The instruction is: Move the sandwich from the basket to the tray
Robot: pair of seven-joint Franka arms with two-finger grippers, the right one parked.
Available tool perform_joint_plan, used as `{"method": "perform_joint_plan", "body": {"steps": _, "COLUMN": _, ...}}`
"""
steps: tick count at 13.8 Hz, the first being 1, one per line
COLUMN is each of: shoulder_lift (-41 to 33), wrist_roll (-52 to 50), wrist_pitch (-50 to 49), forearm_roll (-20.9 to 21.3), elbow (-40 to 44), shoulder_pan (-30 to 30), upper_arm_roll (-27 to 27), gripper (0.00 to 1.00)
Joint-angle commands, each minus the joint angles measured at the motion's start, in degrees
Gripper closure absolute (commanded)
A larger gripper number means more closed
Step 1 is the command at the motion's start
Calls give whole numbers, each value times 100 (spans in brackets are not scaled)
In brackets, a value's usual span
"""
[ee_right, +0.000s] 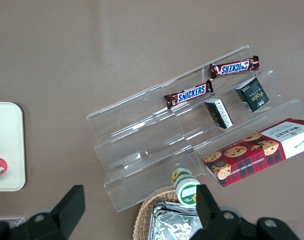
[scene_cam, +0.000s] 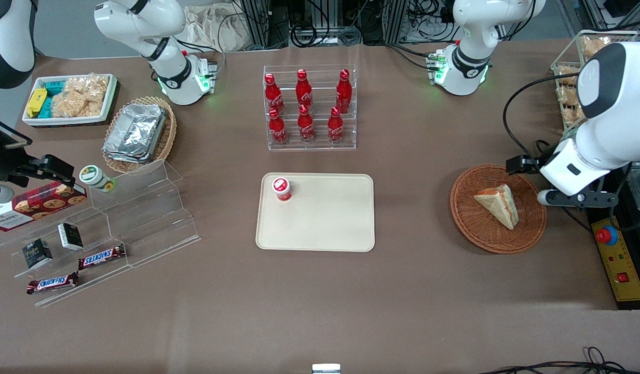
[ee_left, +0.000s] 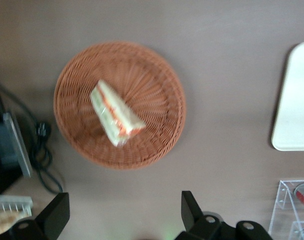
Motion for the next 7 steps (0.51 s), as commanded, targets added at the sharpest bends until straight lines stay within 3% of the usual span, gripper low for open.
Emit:
{"method": "perform_joint_plan", "body": {"steps": 1, "shoulder_lift": -2, "wrist_roll": -1604, "wrist_pitch": 31, "forearm_roll": 110, "elbow": -250, "shoulder_pan": 5, "upper_arm_roll": 59, "gripper": 0}}
{"method": "perform_joint_plan", "body": {"steps": 4, "shoulder_lift": -116, "wrist_roll": -1796, "wrist_pitch": 1266, "forearm_roll": 574, "elbow": -1337, "shoulder_pan": 5, "upper_arm_roll": 111, "gripper": 0}}
{"method": "perform_joint_plan", "body": {"steps": 7, "shoulder_lift": -134, "wrist_roll": -2339, "wrist_pitch": 2707, "forearm_roll": 584, "elbow": -2270, "shoulder_pan": 14, "upper_arm_roll": 340, "gripper": 0}}
